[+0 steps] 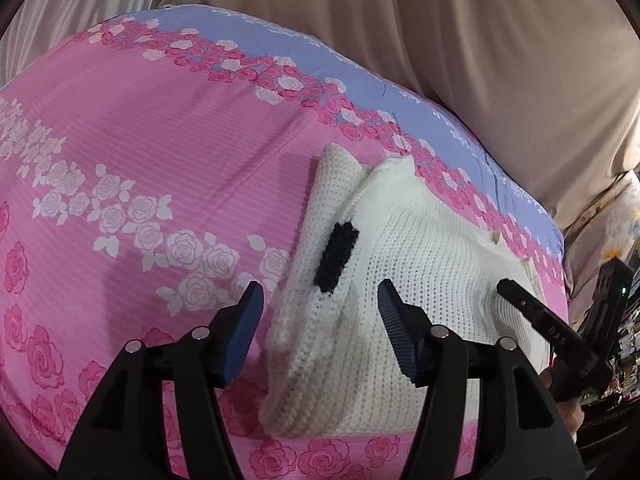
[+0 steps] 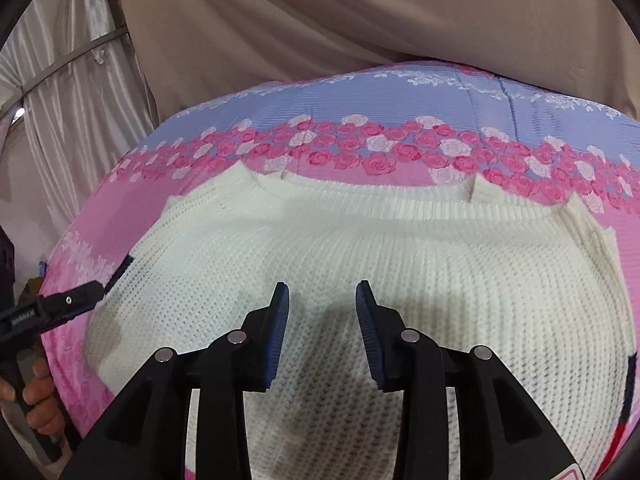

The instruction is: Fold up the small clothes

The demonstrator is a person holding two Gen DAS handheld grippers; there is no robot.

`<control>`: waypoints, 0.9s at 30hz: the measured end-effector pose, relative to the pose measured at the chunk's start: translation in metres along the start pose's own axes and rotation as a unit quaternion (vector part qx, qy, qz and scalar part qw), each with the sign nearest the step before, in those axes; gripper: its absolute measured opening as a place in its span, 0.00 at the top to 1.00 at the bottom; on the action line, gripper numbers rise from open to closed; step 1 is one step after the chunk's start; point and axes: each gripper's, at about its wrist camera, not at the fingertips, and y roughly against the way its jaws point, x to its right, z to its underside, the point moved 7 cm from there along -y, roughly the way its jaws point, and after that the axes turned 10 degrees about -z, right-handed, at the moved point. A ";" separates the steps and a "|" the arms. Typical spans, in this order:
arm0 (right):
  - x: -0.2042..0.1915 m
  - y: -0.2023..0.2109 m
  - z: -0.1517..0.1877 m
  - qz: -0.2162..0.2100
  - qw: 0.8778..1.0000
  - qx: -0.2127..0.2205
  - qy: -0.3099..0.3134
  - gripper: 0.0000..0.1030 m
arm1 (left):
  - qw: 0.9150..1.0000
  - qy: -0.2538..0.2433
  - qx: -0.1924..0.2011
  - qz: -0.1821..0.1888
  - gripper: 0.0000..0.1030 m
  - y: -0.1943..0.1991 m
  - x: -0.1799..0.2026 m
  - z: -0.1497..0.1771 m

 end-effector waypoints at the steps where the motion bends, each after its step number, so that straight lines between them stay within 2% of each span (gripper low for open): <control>1: 0.010 -0.010 -0.001 0.000 1.000 -0.013 -0.015 0.66 | 1.000 -0.004 0.000 -0.003 0.44 -0.002 0.001 0.001; 2: 0.017 -0.020 -0.001 -0.003 0.999 -0.024 -0.025 0.66 | 1.000 -0.007 -0.004 -0.004 0.44 -0.006 0.002 0.003; 4: 0.019 -0.028 -0.008 -0.008 1.000 -0.013 -0.014 0.66 | 1.000 -0.003 -0.015 -0.001 0.44 -0.014 0.002 0.005; 8: 0.010 -0.036 -0.014 0.029 0.999 -0.013 0.020 0.62 | 0.999 0.007 -0.049 0.020 0.41 -0.032 0.007 0.010; 10: 0.005 -0.028 -0.012 0.041 0.999 -0.003 0.027 0.61 | 0.999 0.014 -0.044 0.024 0.36 -0.035 0.009 0.007; 12: 0.001 -0.015 -0.007 0.032 0.999 0.012 0.028 0.60 | 0.998 0.023 -0.044 0.030 0.36 -0.037 0.012 0.004; 14: 0.000 0.000 0.002 0.015 0.999 0.026 0.015 0.57 | 0.998 0.027 -0.042 0.031 0.43 -0.041 0.014 0.000; 15: 0.001 0.008 0.008 0.009 0.999 0.032 0.008 0.56 | 0.998 0.022 -0.045 0.036 0.63 -0.042 0.018 -0.002; 18: 0.012 0.028 0.027 0.001 0.999 0.039 -0.015 0.53 | 0.998 0.021 -0.038 0.048 0.75 -0.036 0.026 -0.009; 21: 0.027 0.050 0.046 -0.010 0.998 0.046 -0.047 0.53 | 0.998 -0.003 -0.006 0.061 0.78 -0.014 0.051 -0.019; 23: 0.040 0.066 0.056 -0.018 0.996 0.056 -0.070 0.53 | 0.996 -0.036 0.023 0.076 0.79 0.008 0.081 -0.024; 27: 0.061 0.096 0.071 -0.006 0.993 0.076 -0.093 0.52 | 0.985 -0.106 0.062 0.123 0.80 0.045 0.153 -0.021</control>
